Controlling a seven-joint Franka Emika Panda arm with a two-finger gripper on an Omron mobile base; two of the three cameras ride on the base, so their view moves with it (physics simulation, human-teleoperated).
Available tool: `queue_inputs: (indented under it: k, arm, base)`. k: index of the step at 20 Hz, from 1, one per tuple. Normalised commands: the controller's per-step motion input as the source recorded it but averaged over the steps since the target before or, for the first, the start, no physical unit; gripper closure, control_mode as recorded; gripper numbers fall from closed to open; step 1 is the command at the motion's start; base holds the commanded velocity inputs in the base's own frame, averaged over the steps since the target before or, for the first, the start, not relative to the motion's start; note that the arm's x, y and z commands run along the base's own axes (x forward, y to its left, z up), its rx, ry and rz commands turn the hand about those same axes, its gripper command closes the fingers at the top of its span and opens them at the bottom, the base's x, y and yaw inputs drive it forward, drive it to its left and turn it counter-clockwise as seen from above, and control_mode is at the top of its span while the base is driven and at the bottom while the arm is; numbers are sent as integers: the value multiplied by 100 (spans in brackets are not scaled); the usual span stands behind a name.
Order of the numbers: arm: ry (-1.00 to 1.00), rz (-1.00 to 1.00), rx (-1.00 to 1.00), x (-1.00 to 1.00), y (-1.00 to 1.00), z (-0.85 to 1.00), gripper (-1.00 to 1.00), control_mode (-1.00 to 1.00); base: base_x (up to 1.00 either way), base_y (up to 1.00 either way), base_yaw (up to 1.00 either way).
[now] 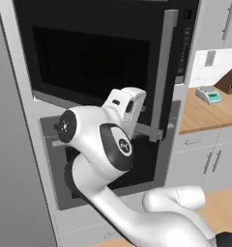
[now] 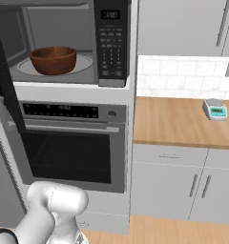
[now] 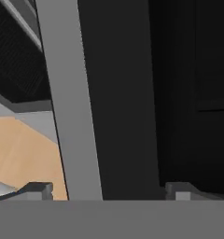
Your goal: Pick the tomato from the sink and place it in the bowl. Then pick the bowl and place it in the microwave. Then close the microwave door and press the start button.
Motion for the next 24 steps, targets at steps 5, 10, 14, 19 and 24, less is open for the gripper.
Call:
queue_inputs:
  k: [5,10,14,19,24]
  arm:
    - [-7,2,0,100,-52,30,-100,-100]
    - [0,0,0,100,-27,33,-100,-100]
    - [6,0,0,100,0,11,-100,-100]
    - [8,0,0,100,0,0,-100,-100]
    - [0,2,0,100,0,0,-100,-100]
  base:
    - [0,0,0]
    - [0,0,0]
    - [0,0,0]
    - [0,0,0]
    - [0,0,0]
